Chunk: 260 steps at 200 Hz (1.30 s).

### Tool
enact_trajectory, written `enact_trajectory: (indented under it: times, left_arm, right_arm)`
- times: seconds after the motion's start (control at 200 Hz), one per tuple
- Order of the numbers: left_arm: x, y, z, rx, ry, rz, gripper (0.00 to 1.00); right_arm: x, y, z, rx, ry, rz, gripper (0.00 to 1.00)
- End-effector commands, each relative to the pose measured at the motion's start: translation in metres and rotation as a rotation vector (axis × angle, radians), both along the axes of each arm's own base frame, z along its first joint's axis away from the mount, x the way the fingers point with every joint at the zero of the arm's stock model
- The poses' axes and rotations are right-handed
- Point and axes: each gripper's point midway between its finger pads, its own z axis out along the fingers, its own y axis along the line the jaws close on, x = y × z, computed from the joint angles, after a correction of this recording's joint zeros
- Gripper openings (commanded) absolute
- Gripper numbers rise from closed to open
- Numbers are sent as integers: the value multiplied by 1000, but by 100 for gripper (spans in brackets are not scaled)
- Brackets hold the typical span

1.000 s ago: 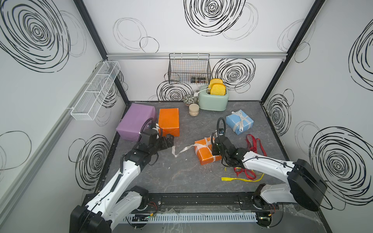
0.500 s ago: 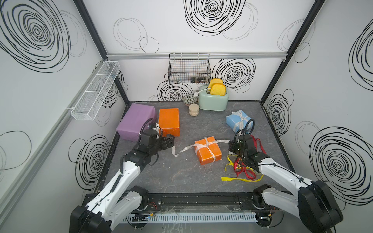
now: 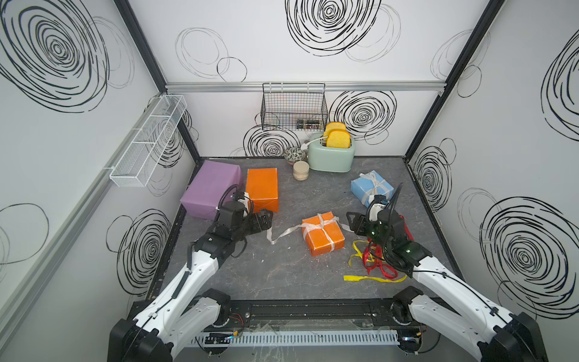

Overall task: Untie the ribbon bows on the gift boxes
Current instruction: Untie the ribbon from the gift box, then adjust the gift box at the center of the board.

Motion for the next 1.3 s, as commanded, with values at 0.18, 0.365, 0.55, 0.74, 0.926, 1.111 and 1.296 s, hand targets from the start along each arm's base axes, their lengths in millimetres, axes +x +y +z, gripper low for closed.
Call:
enact_trajectory:
  times: [0.18,0.365,0.55,0.74,0.926,1.111,1.296]
  left_arm:
    - [-1,-8,10,-32,-50,-34,98]
    - [-4,-9,16,-29,-68,-38,98]
    - [-7,-11,19,-16,-82,-45,97]
    - [-7,-12,20,-21,-82,-52,97]
    - [-7,-12,21,-26,-85,-50,97]
    - [-6,-9,21,-31,-82,-32,97]
    - [-4,-4,23,-36,-86,-10,98]
  right_arm:
    - [-24,72,-36,-379,157,255,59]
    - [-25,81,-79,-539,300,247,53]
    - [-26,79,-93,-570,321,240,46]
    - [-27,73,-103,-597,339,232,31]
    - [-30,68,-104,-536,336,247,9]
    - [-26,93,-93,-366,255,346,0]
    - [-14,134,-65,-241,188,446,0]
